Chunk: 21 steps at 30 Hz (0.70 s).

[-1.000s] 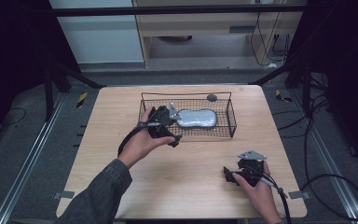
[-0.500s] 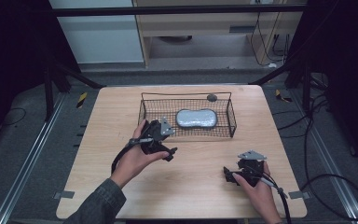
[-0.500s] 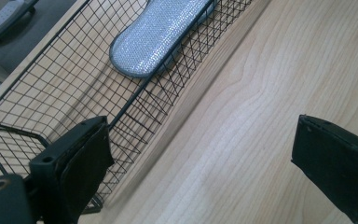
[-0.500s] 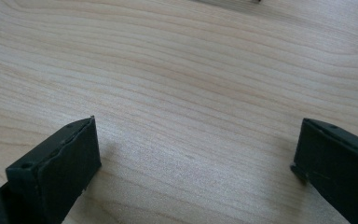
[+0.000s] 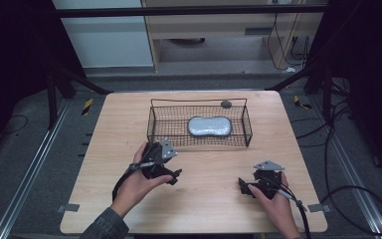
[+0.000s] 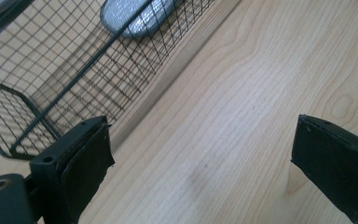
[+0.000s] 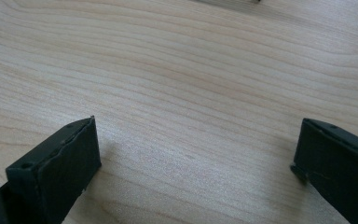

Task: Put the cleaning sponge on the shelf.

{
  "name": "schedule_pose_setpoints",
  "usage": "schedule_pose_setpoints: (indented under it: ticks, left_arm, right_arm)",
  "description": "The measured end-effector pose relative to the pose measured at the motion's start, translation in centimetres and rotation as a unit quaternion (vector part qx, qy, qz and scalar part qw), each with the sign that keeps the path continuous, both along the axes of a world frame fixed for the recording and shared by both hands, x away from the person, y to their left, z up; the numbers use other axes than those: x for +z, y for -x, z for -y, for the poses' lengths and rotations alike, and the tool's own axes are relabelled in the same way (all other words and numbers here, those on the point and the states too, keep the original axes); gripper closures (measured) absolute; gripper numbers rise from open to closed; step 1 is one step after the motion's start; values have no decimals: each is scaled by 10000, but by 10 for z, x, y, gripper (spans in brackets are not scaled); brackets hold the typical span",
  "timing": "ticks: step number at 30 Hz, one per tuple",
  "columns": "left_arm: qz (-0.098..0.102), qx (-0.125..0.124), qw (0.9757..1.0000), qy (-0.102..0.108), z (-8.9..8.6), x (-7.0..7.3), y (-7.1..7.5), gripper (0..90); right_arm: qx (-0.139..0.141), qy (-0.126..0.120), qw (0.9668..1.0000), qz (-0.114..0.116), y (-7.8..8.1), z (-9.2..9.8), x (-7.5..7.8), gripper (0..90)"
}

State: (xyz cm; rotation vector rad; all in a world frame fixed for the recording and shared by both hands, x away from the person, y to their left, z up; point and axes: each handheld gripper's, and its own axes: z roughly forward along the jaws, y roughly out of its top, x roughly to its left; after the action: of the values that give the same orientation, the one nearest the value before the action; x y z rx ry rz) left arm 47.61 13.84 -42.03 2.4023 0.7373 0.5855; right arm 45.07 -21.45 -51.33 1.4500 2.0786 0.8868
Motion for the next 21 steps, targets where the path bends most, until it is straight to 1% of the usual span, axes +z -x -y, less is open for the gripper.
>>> schedule_pose_setpoints:
  ticks: [1,2,3,4,5,7,8,9,10,11,12,14,15,19,21]
  left_arm:
    - [-35,90,9999,43,-5,-6,2,43]
    - [-69,122,9999,45,-8,-9,2,44]
    - [-69,122,9999,45,-8,-9,2,44]
    - [-102,195,9997,39,-14,-14,3,44]
    - [-102,195,9997,39,-14,-14,3,44]
    - [-152,324,9993,62,-23,-22,3,43]
    - [-169,365,9992,8,-28,-24,2,44]
    - [-169,365,9992,8,-28,-24,2,43]
    - [-194,455,9988,36,-33,-27,1,43]
    - [-194,455,9988,36,-33,-27,1,43]
    - [-190,583,9981,102,-40,-31,1,43]
    - [-207,624,9978,110,-43,-33,0,43]
    - [-229,717,9971,116,-49,-36,0,43]
    - [-222,894,9957,128,-62,-41,-2,43]
    - [-220,1020,9944,152,-69,-44,-3,42]
  right_arm:
    - [-3,-3,10000,0,0,0,0,5]
    - [-1,0,10000,-2,0,0,0,5]
    - [-1,0,10000,-2,0,0,0,5]
    - [-4,-4,10000,-1,0,0,0,5]
    - [-4,-4,10000,-1,0,0,0,5]
    - [0,15,10000,9,0,0,0,5]
    - [-4,-11,10000,-1,0,0,0,5]
    - [-6,-3,10000,-1,0,0,0,5]
    - [-8,-15,10000,-3,0,0,0,5]
    - [-2,1,10000,-1,0,0,0,5]
    - [-7,-13,10000,0,0,0,0,5]
    - [-3,4,10000,7,0,0,0,5]
    - [-6,1,10000,7,0,0,0,5]
    - [-7,0,10000,7,0,0,0,5]
    - [-6,0,10000,6,0,0,0,5]
